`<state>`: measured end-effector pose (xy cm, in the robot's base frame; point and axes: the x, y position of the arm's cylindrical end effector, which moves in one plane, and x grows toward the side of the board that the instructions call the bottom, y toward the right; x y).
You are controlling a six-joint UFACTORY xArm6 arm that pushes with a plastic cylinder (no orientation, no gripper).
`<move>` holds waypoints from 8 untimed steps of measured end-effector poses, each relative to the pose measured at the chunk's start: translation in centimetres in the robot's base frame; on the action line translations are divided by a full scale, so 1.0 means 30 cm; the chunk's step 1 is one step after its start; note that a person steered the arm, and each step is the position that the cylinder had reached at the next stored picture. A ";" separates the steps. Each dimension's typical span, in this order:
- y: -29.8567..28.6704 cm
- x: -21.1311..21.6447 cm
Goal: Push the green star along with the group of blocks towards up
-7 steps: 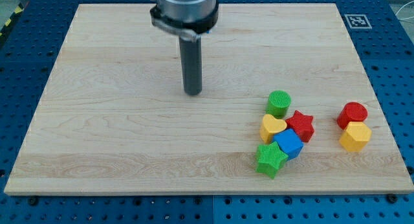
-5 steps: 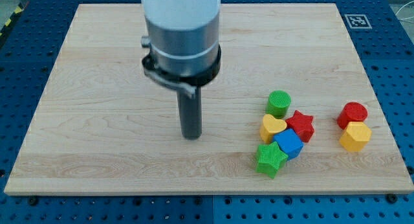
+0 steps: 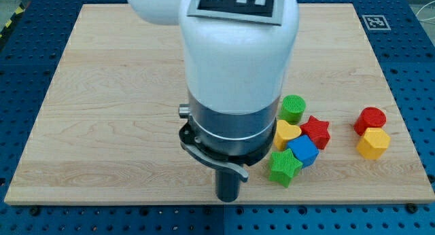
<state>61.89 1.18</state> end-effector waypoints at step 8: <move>0.335 -0.140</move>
<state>57.70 11.22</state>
